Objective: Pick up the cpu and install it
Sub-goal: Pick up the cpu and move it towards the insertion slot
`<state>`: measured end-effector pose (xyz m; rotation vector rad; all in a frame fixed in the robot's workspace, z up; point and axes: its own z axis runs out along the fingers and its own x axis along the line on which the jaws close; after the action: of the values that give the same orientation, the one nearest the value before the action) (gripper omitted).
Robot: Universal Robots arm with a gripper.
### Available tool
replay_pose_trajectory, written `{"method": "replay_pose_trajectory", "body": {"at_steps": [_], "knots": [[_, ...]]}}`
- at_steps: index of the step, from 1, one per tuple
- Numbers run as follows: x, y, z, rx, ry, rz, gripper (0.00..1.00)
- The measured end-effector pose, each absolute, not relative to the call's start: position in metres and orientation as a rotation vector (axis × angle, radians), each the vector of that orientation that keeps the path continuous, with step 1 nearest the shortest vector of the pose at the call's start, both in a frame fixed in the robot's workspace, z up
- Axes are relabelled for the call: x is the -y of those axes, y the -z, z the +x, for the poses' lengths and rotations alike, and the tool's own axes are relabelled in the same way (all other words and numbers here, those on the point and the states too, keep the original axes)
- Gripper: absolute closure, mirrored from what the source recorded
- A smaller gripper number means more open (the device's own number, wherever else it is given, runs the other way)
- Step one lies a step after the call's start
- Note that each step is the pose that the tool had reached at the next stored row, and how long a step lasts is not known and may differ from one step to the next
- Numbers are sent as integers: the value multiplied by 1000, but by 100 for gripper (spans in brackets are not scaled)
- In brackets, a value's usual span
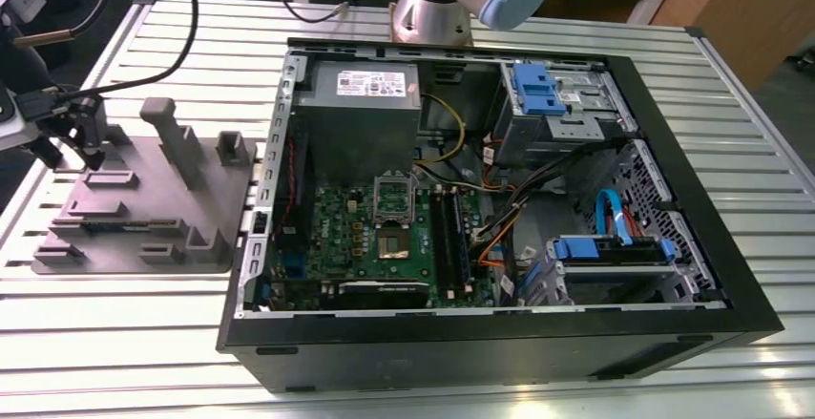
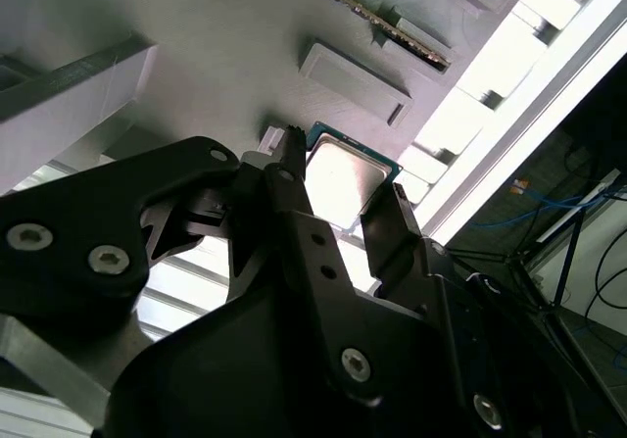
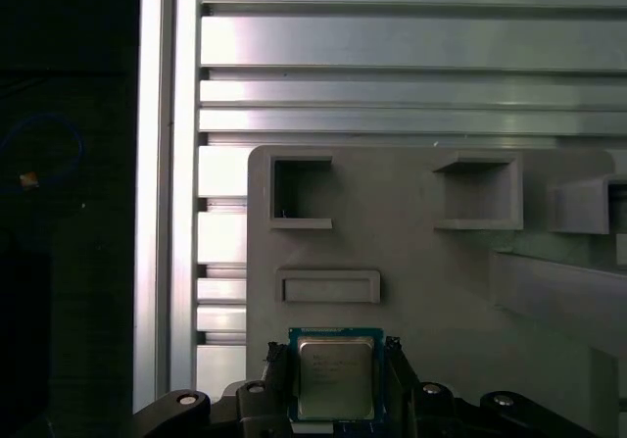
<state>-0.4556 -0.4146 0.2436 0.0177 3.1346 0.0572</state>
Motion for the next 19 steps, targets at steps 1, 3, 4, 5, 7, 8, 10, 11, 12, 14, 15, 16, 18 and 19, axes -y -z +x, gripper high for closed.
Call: {"method": "replay_pose_trajectory", "body": {"at_steps": [1, 3, 4, 5, 7, 8, 10, 11, 12, 14, 15, 16, 18, 19], "knots": [[415, -244, -456, -3135, -57, 18, 53], [415, -244, -456, -3135, -57, 18, 53], [415, -245, -456, -3135, -57, 18, 53], [415, -245, -456, -3135, -57, 18, 53], [415, -246, -456, -3135, -57, 18, 53], [415, -246, -456, -3135, -57, 18, 53], [415, -248, -456, -3135, -57, 18, 53], [415, -248, -456, -3135, -57, 18, 53], [415, -249, -456, -3135, -57, 18, 53], [415, -250, -456, -3134, -57, 18, 53], [415, -250, -456, -3134, -57, 18, 53], [415, -251, -456, -3135, -57, 18, 53], [415, -251, -456, -3135, -57, 18, 53], [415, -252, -456, -3135, -57, 18, 53]]}}
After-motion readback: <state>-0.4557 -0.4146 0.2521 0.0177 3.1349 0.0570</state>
